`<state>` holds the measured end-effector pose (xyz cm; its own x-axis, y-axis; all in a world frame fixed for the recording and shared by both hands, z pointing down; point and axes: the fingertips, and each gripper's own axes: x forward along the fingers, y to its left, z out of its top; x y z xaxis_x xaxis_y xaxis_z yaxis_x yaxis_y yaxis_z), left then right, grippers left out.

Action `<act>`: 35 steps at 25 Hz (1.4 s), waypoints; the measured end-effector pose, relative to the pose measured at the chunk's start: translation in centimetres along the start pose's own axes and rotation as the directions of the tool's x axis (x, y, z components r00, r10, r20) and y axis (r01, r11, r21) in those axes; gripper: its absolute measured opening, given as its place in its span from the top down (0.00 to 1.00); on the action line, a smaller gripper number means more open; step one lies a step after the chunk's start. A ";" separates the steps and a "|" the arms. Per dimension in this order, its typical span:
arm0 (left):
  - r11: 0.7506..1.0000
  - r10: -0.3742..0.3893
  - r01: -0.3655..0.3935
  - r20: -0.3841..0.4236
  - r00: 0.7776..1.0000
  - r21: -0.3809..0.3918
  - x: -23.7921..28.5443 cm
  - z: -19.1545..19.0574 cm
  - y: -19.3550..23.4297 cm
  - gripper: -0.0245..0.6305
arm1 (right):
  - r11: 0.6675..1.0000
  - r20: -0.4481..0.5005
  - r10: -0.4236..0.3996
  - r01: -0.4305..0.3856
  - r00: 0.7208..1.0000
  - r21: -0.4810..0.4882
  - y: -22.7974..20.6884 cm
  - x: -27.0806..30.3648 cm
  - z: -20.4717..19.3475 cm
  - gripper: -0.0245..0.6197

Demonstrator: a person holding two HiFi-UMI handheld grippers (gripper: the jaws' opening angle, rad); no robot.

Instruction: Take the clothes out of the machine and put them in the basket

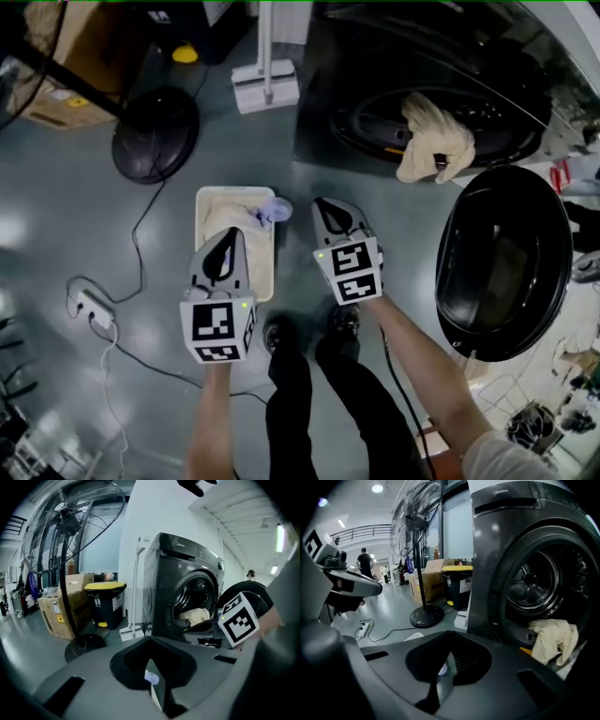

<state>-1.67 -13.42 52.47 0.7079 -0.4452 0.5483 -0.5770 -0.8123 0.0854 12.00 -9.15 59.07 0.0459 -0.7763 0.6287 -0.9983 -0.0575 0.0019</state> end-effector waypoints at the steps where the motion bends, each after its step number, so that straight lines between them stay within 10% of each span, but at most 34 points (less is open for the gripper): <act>1: 1.000 -0.018 0.018 0.006 1.000 0.011 0.9 0.7 -0.9 0.93 | 0.999 0.004 -0.029 0.029 1.000 0.012 -1.8 -0.6 0.0 0.92; 17: 0.944 -0.289 0.282 0.015 0.957 0.170 11.5 7.0 -17.9 0.93 | 0.895 -0.005 -0.390 0.380 0.921 0.235 -24.0 -10.1 -4.6 0.92; 21: 0.933 -0.317 0.308 0.016 0.948 0.188 12.7 7.5 -19.4 0.93 | 0.886 0.008 -0.386 0.368 0.923 0.283 -26.2 -8.8 -5.2 0.46; 30: 0.939 -0.273 0.265 0.009 0.962 0.219 15.0 5.0 -16.5 0.93 | 0.761 -0.074 -0.537 0.520 0.840 0.387 -32.7 -4.7 -9.0 0.06; 35: 0.943 -0.258 0.247 0.021 0.966 0.223 16.2 4.0 -15.2 0.93 | 0.723 -0.123 -0.551 0.546 0.825 0.423 -34.5 -2.7 -11.7 0.06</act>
<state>20.13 -9.77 56.74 0.8411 -0.2284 0.4903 -0.2785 -0.9600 0.0305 45.90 2.24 66.41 0.5840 -0.5316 0.6135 -0.6822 -0.7310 0.0160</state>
